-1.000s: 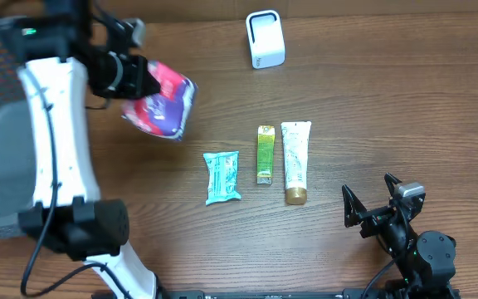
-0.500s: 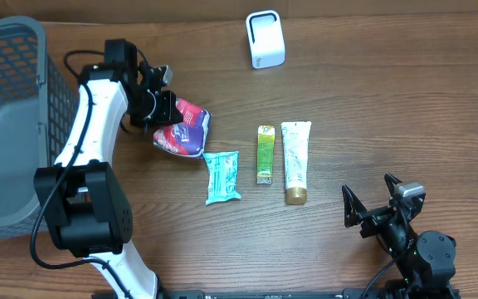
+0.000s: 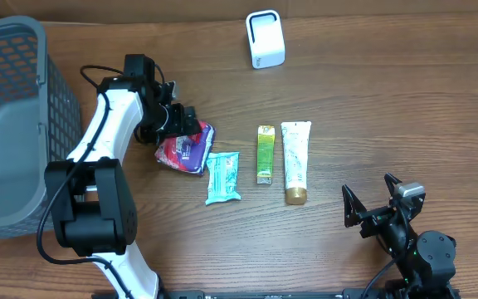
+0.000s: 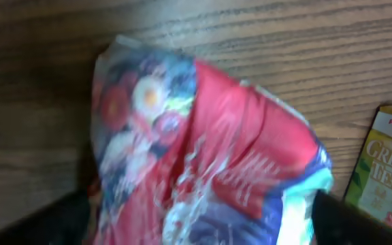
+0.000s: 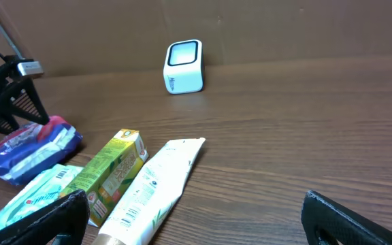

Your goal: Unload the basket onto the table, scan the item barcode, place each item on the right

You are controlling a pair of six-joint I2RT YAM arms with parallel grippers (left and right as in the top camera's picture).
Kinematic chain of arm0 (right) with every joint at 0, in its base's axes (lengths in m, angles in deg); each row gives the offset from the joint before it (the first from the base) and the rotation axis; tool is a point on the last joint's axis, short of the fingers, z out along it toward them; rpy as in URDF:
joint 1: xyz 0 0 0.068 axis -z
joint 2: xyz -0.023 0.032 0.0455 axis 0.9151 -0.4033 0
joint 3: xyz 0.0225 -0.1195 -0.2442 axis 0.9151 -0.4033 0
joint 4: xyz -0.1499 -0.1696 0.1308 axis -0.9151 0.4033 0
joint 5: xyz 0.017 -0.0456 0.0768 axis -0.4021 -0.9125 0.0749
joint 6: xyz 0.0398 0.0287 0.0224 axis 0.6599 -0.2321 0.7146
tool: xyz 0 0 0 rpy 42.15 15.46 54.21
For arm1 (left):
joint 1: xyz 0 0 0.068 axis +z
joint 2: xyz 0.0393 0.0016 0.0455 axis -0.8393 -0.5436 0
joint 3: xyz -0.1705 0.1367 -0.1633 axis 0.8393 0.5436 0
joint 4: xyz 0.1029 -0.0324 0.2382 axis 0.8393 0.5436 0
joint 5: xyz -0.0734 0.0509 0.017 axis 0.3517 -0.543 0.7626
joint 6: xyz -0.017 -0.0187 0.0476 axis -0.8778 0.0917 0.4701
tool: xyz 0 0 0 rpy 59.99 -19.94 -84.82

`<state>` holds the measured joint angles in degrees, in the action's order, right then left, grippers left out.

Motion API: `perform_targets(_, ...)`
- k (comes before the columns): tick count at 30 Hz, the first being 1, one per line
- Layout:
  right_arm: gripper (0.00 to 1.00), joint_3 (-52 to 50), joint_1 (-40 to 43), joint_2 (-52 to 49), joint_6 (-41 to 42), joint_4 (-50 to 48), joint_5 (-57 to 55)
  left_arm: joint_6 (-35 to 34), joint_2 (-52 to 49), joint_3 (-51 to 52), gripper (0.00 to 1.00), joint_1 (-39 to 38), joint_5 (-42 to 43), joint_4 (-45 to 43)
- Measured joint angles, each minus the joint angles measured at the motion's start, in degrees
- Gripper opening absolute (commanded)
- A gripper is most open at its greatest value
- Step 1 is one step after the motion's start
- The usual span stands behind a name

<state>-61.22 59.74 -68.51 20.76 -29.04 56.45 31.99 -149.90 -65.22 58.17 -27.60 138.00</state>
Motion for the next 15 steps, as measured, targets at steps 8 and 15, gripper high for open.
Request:
perform_targets(8,1.00,0.00,0.00,0.00,0.00,-0.02,-0.02,-0.55,0.37,-12.90,1.00,-0.02,-0.20,10.88)
perform_targets(15,1.00,0.00,0.00,0.00,-0.02,-0.07,0.00,0.35,5.73,-31.30,1.00,-1.57,-0.22,19.32)
